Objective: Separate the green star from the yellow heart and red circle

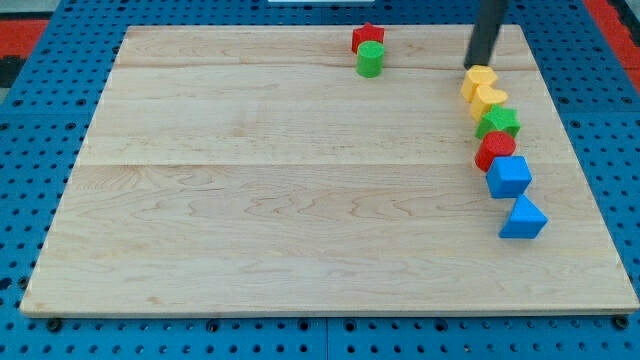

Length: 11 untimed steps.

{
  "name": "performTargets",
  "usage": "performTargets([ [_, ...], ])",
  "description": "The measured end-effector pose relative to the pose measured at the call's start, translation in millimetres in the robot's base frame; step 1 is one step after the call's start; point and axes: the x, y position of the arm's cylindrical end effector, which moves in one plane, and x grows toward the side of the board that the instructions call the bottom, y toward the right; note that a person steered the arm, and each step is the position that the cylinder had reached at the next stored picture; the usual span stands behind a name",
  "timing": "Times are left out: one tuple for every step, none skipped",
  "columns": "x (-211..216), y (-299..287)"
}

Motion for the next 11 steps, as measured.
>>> performTargets([
  [26,40],
  [71,54],
  [107,43],
  [123,26],
  [110,9],
  [82,2],
  [79,-30],
  [98,-42],
  [123,-38],
  [151,-47],
  [164,-77],
])
